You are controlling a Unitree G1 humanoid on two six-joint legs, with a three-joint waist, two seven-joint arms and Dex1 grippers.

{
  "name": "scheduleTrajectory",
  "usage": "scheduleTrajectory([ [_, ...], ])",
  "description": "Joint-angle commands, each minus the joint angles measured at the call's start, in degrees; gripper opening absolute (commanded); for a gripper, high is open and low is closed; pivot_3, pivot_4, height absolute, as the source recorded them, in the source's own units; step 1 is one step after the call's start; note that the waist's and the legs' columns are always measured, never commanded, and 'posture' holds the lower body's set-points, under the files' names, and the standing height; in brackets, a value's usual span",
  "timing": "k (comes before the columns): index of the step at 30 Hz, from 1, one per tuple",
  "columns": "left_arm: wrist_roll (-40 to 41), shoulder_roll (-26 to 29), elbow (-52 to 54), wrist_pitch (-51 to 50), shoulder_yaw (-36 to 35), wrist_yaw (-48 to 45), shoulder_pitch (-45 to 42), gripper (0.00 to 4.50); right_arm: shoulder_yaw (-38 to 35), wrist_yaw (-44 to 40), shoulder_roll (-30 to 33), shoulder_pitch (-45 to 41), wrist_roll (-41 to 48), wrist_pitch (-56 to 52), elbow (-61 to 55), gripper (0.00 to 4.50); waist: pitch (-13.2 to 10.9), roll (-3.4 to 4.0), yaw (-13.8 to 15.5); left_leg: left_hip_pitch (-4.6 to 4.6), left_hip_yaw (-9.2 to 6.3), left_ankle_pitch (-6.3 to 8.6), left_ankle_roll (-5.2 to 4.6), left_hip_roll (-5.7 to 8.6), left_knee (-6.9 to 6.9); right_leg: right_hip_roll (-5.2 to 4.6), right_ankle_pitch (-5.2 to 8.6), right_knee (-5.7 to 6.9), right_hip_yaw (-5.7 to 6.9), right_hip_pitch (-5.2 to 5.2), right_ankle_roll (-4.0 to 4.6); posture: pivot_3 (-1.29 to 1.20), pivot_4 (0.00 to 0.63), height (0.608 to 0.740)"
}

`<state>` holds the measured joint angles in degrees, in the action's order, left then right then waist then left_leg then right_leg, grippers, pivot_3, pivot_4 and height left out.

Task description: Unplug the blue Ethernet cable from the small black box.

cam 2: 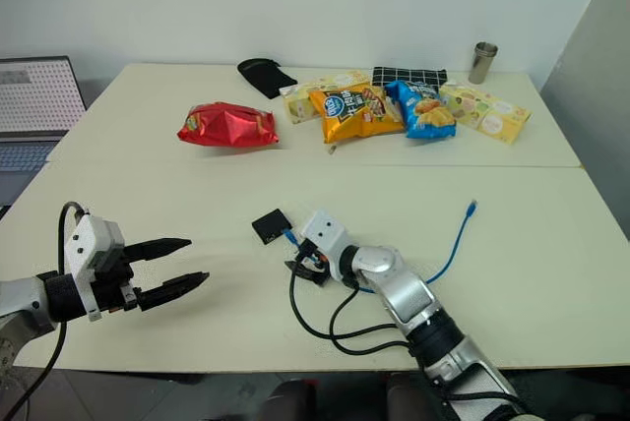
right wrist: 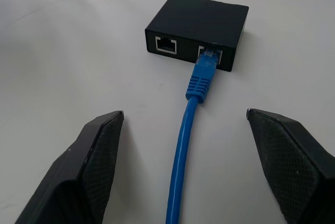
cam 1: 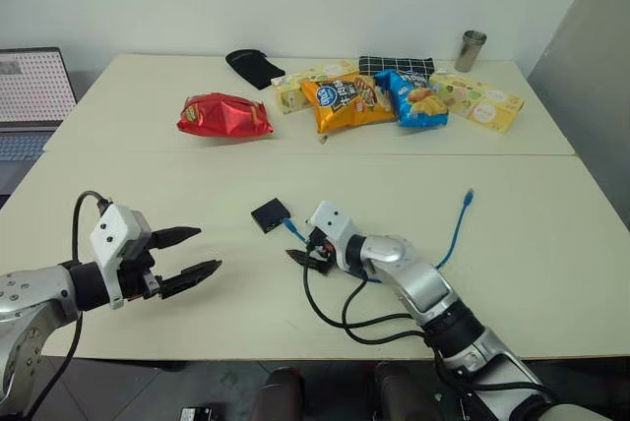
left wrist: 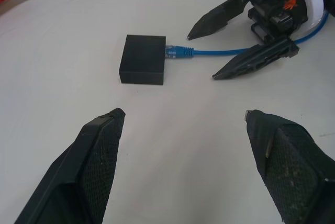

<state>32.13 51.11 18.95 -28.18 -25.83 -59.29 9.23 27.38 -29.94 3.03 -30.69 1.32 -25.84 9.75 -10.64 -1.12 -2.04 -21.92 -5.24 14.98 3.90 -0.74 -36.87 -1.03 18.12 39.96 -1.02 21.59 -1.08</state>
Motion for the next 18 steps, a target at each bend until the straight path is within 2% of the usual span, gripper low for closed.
scheduleTrajectory([
  [1,0.57,0.64,0.28,-0.09,-0.67,0.38,-1.36,3.98,-0.38,1.85,-2.61,-2.09,-1.64,1.36,3.16,3.61,0.0,0.0,-0.05,0.0,0.0,0.0,0.0,-0.03,0.02,0.02,0.01,0.03,0.0,0.03,0.02,0.0,0.15,0.74],
  [5,0.24,0.44,-0.22,-0.22,0.4,0.7,-2.5,3.98,-1.23,3.62,-4.12,-3.3,-2.94,0.43,5.78,2.68,0.0,0.0,-0.28,0.0,0.0,0.0,0.0,-0.06,0.03,0.06,0.01,0.04,-0.02,0.05,0.03,0.0,0.15,0.74],
  [12,-0.01,0.23,-1.75,-0.2,2.17,1.31,-4.71,3.98,-1.95,4.49,-4.5,-4.48,-4.38,-0.18,7.73,1.33,0.0,0.0,-0.39,-0.01,0.0,0.0,0.0,-0.04,0.03,0.05,0.01,0.05,-0.03,0.06,0.03,0.0,0.15,0.74],
  [18,0.62,-0.56,-3.28,-1.12,2.44,2.53,-5.97,3.98,-2.03,2.8,-0.87,-3.59,-5.46,0.69,2.9,0.12,0.0,0.0,-0.2,-0.02,-0.01,0.0,0.0,-0.01,0.02,0.02,0.01,0.05,-0.02,0.06,0.03,0.0,0.15,0.74],
])
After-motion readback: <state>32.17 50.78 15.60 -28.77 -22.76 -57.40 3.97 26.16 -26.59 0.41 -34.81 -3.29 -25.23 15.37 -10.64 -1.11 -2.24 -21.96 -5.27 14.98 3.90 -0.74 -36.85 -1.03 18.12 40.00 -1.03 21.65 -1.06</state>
